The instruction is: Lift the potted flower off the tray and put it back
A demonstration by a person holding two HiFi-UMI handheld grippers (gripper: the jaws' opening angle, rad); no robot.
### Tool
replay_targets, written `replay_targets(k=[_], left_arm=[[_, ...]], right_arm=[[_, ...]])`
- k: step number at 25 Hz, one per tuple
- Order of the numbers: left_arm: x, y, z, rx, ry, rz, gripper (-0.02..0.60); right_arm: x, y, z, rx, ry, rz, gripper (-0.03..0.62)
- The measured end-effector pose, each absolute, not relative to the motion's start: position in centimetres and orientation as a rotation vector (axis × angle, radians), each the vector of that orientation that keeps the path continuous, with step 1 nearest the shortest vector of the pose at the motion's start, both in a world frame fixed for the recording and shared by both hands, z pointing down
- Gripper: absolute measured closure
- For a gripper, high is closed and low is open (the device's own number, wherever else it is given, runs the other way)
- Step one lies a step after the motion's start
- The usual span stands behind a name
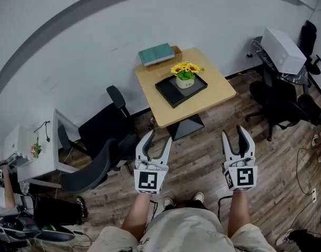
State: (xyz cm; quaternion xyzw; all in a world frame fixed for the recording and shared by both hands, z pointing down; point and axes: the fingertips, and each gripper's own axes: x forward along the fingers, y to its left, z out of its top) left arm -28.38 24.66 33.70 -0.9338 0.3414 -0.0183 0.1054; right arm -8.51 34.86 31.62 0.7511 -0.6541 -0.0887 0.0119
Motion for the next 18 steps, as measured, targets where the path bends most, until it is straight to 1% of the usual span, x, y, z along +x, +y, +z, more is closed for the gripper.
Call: replay_targets(k=[8, 18], left_arm=[[-23.5, 26.0, 34.5, -2.771, 0.956, -0.086, 0.374], [-15.2, 28.3, 35.1, -2.765, 0.846, -0.097, 0.374]], right_arm=[[-4.2, 37.0, 32.4, 2.388, -2.020, -0.267, 0.388], [4.2, 41.1, 33.9, 2.488, -1.931, -0.229, 0.388]])
